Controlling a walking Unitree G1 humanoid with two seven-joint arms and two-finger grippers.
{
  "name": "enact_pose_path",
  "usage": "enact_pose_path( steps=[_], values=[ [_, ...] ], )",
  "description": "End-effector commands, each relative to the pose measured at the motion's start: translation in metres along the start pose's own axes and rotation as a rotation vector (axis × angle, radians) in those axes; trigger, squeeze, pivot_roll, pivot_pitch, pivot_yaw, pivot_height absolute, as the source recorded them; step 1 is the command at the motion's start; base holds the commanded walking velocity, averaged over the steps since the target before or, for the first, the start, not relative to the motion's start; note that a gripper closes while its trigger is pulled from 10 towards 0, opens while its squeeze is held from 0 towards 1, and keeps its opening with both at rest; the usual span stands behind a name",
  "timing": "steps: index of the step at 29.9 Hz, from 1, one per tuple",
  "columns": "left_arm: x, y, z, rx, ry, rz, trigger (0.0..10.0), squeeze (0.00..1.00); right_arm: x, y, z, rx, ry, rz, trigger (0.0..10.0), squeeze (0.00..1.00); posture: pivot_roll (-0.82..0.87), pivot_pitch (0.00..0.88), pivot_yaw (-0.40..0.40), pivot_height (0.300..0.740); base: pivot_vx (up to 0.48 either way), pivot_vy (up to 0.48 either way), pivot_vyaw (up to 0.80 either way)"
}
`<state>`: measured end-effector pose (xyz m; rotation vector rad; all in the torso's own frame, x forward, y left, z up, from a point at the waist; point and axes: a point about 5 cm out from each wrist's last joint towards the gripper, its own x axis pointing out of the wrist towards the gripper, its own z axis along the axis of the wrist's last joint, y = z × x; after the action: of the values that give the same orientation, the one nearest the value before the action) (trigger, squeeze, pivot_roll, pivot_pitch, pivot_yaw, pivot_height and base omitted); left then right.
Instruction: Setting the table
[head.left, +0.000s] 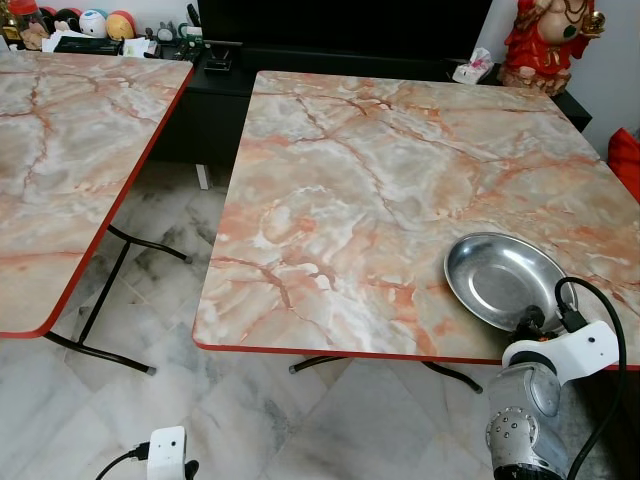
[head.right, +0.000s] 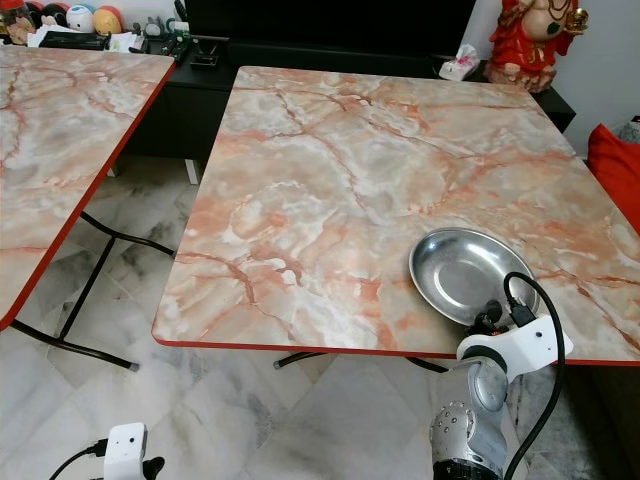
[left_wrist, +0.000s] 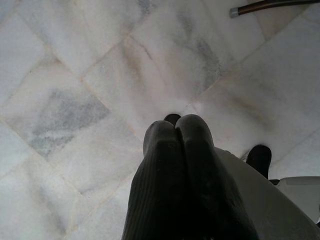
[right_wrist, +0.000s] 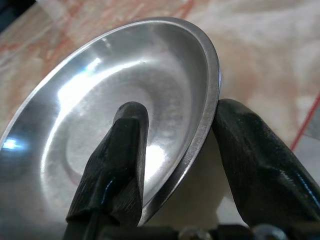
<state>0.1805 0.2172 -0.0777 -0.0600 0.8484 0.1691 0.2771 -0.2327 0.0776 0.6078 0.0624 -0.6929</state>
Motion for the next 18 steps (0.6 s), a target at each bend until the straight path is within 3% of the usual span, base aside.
enact_pose_path(
  steps=[1,6,12,15,18],
  values=[
    [-0.002,0.001,-0.007,0.004,0.020,-0.004,10.0,0.00,-0.003,0.000,0.009,-0.015,-0.065,0.015,10.0,0.00,0.06,0.105,-0.095,0.740,0.000,0.000,0.00],
    [-0.002,0.001,-0.007,0.004,0.019,-0.003,10.0,0.00,-0.010,-0.010,0.025,-0.081,-0.165,-0.062,10.0,0.00,0.05,0.105,-0.096,0.740,0.000,0.000,0.00],
    [-0.002,0.001,-0.006,0.001,0.016,-0.004,10.0,0.00,-0.012,-0.014,0.024,-0.089,-0.143,-0.084,10.0,0.00,0.05,0.106,-0.099,0.740,0.000,0.000,0.00],
    [-0.002,0.000,-0.007,0.004,0.017,-0.001,10.0,0.00,-0.014,-0.011,0.024,-0.083,-0.151,-0.056,10.0,0.00,0.05,0.106,-0.098,0.740,0.000,0.000,0.00],
    [-0.002,0.000,-0.007,0.005,0.017,0.001,10.0,0.00,-0.014,0.003,0.032,-0.209,-0.227,0.041,10.0,0.00,0.05,0.106,-0.097,0.740,0.000,0.000,0.00]
  ],
)
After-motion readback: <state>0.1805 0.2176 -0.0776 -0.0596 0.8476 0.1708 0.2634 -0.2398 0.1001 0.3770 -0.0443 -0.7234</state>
